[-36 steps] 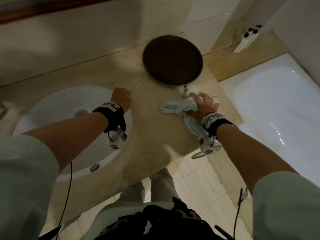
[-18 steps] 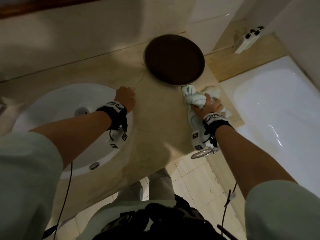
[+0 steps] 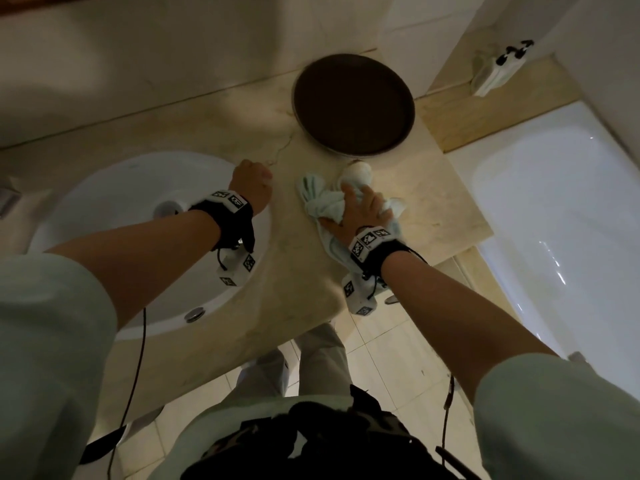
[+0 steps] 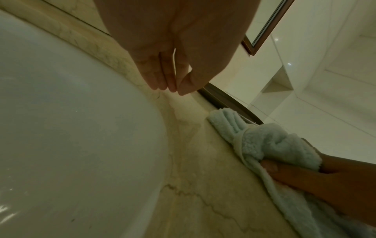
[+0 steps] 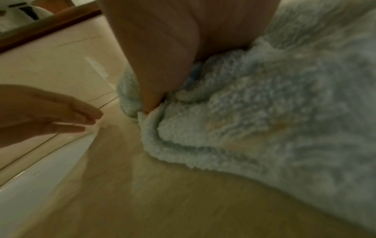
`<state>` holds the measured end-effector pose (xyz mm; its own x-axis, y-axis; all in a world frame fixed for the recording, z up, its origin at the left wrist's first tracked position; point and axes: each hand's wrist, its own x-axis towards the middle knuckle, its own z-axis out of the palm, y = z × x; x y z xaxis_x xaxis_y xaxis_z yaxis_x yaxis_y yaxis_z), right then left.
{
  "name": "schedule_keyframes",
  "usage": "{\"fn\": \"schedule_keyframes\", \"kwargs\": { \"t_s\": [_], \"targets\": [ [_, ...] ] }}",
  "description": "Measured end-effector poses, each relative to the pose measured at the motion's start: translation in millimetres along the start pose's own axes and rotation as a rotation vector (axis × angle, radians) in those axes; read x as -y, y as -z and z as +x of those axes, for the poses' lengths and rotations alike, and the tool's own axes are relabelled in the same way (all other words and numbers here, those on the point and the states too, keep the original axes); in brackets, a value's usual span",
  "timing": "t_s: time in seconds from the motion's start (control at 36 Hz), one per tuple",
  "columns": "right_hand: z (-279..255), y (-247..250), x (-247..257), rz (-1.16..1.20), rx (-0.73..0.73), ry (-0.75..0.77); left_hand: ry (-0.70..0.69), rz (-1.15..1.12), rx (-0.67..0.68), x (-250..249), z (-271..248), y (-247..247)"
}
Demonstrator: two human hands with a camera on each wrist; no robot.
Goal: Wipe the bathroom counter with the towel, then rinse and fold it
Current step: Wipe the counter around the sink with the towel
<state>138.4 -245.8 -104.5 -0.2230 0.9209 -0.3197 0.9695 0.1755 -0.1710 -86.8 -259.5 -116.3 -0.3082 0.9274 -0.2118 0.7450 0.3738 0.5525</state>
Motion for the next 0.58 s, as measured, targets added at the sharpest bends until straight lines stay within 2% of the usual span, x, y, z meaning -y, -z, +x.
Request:
{"fn": "schedule_keyframes", "kwargs": {
  "t_s": [0.08, 0.33, 0.58],
  "targets": [
    [-7.8, -4.8, 23.1, 0.04, 0.063, 0.066, -0.004, -0.007, -0.021, 3.9, -3.1, 3.4],
    [-25.7, -26.8, 84.8, -0.022, 0.04, 0.201, 0.054, -0.036, -0.051, 22.8, -11.6, 20.5],
    [-18.0, -27.4, 63.2, -0.072, 0.08, 0.382, 0.104, -0.031, -0.038, 20.4, -7.0, 28.6]
  ]
}}
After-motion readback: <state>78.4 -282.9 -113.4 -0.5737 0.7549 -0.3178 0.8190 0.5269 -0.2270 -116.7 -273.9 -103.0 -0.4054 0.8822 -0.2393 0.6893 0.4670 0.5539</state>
